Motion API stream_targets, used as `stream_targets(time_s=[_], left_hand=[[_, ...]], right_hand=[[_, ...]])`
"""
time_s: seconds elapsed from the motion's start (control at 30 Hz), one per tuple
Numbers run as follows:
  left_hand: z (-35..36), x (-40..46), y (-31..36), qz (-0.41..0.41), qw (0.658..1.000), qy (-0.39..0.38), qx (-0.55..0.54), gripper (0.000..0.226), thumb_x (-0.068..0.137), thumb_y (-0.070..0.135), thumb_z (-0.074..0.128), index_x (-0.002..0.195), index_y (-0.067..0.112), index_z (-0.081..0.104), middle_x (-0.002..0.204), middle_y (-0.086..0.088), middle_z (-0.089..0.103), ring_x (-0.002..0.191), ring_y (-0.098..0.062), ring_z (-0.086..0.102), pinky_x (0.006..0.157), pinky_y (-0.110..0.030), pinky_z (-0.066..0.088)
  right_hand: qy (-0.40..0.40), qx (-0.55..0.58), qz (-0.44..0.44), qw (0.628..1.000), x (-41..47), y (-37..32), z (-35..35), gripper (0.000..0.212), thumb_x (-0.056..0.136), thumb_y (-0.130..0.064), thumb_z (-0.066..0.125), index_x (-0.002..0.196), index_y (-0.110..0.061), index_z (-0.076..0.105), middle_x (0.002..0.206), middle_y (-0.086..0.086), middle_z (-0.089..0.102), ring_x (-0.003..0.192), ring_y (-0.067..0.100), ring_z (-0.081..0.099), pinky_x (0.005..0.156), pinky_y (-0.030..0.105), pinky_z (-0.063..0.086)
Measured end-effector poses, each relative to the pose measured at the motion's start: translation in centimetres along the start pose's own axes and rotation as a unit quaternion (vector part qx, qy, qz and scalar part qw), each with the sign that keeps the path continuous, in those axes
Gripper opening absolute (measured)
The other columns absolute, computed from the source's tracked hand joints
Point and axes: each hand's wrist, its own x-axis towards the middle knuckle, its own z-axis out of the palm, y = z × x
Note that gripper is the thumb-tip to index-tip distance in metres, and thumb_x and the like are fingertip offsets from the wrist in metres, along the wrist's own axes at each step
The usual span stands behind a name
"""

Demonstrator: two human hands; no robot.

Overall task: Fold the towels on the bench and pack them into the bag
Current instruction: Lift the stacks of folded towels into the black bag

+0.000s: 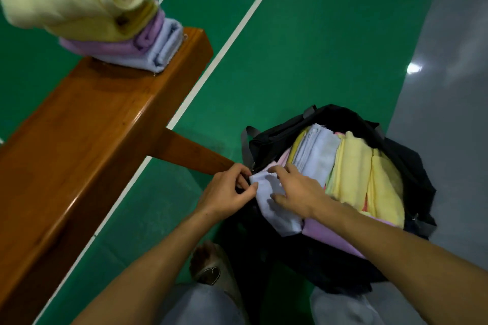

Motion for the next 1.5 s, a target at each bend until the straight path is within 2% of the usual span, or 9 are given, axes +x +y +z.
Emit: stream_targets(time_s=[0.1,0.23,0.47,0.7,0.87,1.0,1.13,1.3,1.5], left_hand=[[-3.8,-0.5,3.6,0.023,0.998,0.044,0.026,0.027,0.091,0.048,0.072,0.106,0.028,0.062,0.077,0.013,0.071,0.074,-0.003,0.068,0.069,-0.037,0.058],[-9.4,-1.9,9.2,0.063,0.993,0.095,0.018,0.034,0.092,0.056,0.068,0.109,0.027,0.062,0.079,0.012,0.071,0.073,-0.002,0.068,0.069,-0.039,0.058],[-19.2,-3.5,13.9,0.092,0.969,0.228,-0.016,0.037,0.096,0.058,0.061,0.103,0.022,0.066,0.083,0.006,0.072,0.078,-0.006,0.069,0.064,-0.02,0.047],[-27.9,-2.0,10.2,-0.023,0.922,0.387,-0.003,0.047,0.096,0.07,0.055,0.092,0.024,0.065,0.082,0.009,0.069,0.077,0.0,0.063,0.071,-0.034,0.052],[-30.8,2.7,7.8,-0.122,0.868,0.476,-0.073,0.075,0.085,0.08,0.058,0.127,0.018,0.05,0.122,-0.003,0.06,0.108,-0.019,0.06,0.094,-0.039,0.048],[-32.5,6.2,5.7,-0.17,0.864,0.454,-0.137,0.094,0.079,0.087,0.056,0.14,0.017,0.043,0.129,-0.005,0.059,0.115,-0.025,0.061,0.097,-0.04,0.048],[-32.4,7.5,4.1,-0.124,0.884,0.385,-0.234,0.084,0.078,0.083,0.063,0.134,0.023,0.046,0.125,0.003,0.063,0.114,-0.017,0.065,0.101,-0.043,0.055],[-32.2,7.8,4.0,-0.101,0.878,0.367,-0.29,0.079,0.077,0.075,0.072,0.136,0.026,0.05,0.129,0.001,0.067,0.116,-0.018,0.068,0.102,-0.049,0.058],[-31.4,5.9,5.9,-0.081,0.898,0.332,-0.276,0.076,0.081,0.065,0.072,0.139,0.022,0.049,0.13,0.0,0.066,0.115,-0.019,0.069,0.089,-0.038,0.062]], right_hand=[[0.063,0.002,-0.049,0.997,-1.8,-1.9,-5.3,0.059,0.101,-0.045,0.06,0.152,-0.03,0.035,0.14,0.001,0.045,0.095,0.022,0.065,0.071,0.039,0.052],[0.121,-0.005,-0.112,0.986,-3.6,-5.6,-11.9,0.056,0.098,-0.05,0.062,0.147,-0.034,0.04,0.134,-0.004,0.047,0.108,0.024,0.066,0.082,0.043,0.055],[0.189,0.014,-0.197,0.962,-4.1,-13.8,-20.0,0.049,0.091,-0.056,0.063,0.135,-0.044,0.046,0.126,-0.018,0.051,0.094,0.005,0.067,0.086,0.041,0.054],[0.316,-0.012,-0.276,0.908,0.8,-22.5,-24.9,0.065,0.096,-0.057,0.06,0.148,-0.024,0.039,0.136,0.004,0.048,0.121,0.024,0.055,0.092,0.049,0.054],[0.356,0.079,-0.226,0.903,5.9,-27.6,-26.9,0.078,0.093,-0.073,0.052,0.153,-0.027,0.034,0.14,0.008,0.042,0.12,0.034,0.053,0.097,0.051,0.05],[0.335,0.152,-0.144,0.918,8.1,-28.5,-25.5,0.078,0.084,-0.084,0.051,0.143,-0.034,0.038,0.132,0.004,0.039,0.11,0.035,0.06,0.094,0.053,0.054],[0.313,0.17,-0.123,0.926,8.6,-28.3,-24.1,0.069,0.084,-0.076,0.057,0.14,-0.042,0.036,0.134,0.004,0.039,0.103,0.036,0.063,0.093,0.051,0.054],[0.264,0.244,-0.079,0.93,7.6,-29.0,-25.1,0.061,0.089,-0.089,0.033,0.129,-0.044,0.044,0.124,0.005,0.045,0.102,0.033,0.058,0.098,0.049,0.047],[0.261,0.303,-0.104,0.911,4.6,-27.4,-24.0,0.024,0.098,-0.053,0.055,0.109,-0.031,0.052,0.117,0.002,0.043,0.107,0.025,0.053,0.095,0.04,0.046]])
